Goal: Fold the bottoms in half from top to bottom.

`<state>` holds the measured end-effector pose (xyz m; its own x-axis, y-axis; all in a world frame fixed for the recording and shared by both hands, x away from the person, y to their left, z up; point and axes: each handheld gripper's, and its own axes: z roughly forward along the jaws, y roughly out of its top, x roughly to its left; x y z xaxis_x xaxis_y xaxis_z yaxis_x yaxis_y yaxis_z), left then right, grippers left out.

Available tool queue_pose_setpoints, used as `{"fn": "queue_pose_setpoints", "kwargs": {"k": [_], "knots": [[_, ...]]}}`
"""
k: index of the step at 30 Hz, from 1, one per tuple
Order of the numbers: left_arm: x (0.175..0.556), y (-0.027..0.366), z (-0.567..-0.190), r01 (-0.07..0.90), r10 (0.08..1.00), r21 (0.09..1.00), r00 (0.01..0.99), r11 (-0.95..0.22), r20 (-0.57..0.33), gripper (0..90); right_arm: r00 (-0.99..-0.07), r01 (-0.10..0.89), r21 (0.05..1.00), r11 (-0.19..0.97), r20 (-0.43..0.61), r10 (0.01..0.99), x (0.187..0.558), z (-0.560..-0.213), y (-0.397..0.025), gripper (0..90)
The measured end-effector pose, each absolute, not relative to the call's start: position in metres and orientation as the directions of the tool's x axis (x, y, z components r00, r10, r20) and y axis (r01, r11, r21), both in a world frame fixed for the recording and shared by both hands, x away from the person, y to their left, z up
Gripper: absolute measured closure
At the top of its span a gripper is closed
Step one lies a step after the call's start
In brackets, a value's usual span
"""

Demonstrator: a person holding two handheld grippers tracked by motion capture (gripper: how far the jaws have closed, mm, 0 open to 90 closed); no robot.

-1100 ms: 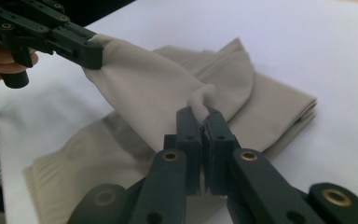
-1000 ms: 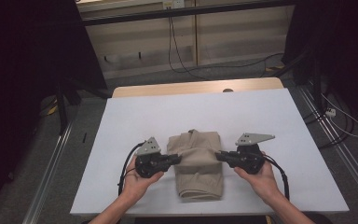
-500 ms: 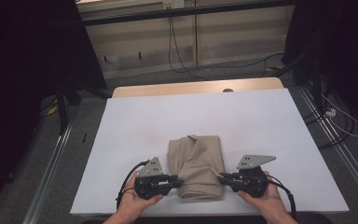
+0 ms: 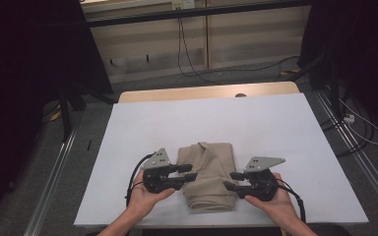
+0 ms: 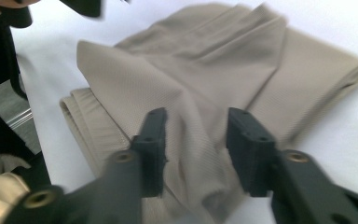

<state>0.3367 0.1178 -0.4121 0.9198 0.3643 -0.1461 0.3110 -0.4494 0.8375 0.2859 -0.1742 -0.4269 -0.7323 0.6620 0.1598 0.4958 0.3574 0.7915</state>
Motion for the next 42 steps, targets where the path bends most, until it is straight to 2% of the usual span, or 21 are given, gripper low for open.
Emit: {"fn": "queue_pose_setpoints", "kwargs": {"k": [2,3,4,7,8,9,16,24,26,30,37,42], "knots": [[0.333,0.112,-0.422,0.3,0.348,0.811,0.929,-0.502,-0.128,63.8,-0.749,0.494,0.783,0.379,0.161,0.643,0.285,-0.432,-0.17,81.9],[0.331,0.111,-0.426,0.294,0.331,0.799,0.935,-0.524,-0.126,65.2,-0.759,0.491,0.781,0.387,0.165,0.63,0.283,-0.432,-0.169,85.3],[0.327,0.11,-0.43,0.295,0.32,0.787,0.938,-0.541,-0.132,66.4,-0.767,0.486,0.78,0.395,0.164,0.62,0.279,-0.432,-0.168,85.9],[0.316,0.11,-0.434,0.285,0.286,0.759,0.949,-0.585,-0.137,80.2,-0.773,0.473,0.78,0.409,0.145,0.617,0.268,-0.43,-0.169,86.6],[0.311,0.111,-0.435,0.285,0.279,0.757,0.95,-0.588,-0.141,87.4,-0.774,0.474,0.779,0.41,0.146,0.616,0.265,-0.43,-0.169,86.2],[0.308,0.112,-0.435,0.285,0.275,0.752,0.951,-0.595,-0.144,89.1,-0.775,0.475,0.776,0.415,0.146,0.615,0.261,-0.431,-0.17,85.9],[0.287,0.119,-0.434,0.309,0.268,0.743,0.947,-0.594,-0.18,89.8,-0.768,0.493,0.757,0.428,0.148,0.623,0.242,-0.442,-0.176,78.8],[0.28,0.124,-0.439,0.32,0.264,0.736,0.944,-0.597,-0.197,89.4,-0.775,0.505,0.747,0.432,0.172,0.608,0.239,-0.448,-0.175,62.7],[0.281,0.124,-0.439,0.32,0.264,0.749,0.944,-0.58,-0.199,85.1,-0.775,0.501,0.757,0.42,0.176,0.607,0.239,-0.448,-0.176,58.0],[0.285,0.126,-0.434,0.324,0.28,0.779,0.939,-0.537,-0.197,69.2,-0.76,0.485,0.782,0.39,0.156,0.631,0.242,-0.443,-0.177,47.3],[0.305,0.136,-0.429,0.37,0.42,0.809,0.891,-0.457,-0.17,41.6,-0.708,0.475,0.822,0.313,0.146,0.69,0.254,-0.435,-0.186,30.4],[0.321,0.147,-0.43,0.355,0.504,0.827,0.858,-0.436,-0.102,25.6,-0.668,0.479,0.83,0.286,0.133,0.732,0.266,-0.431,-0.196,22.2]]}}
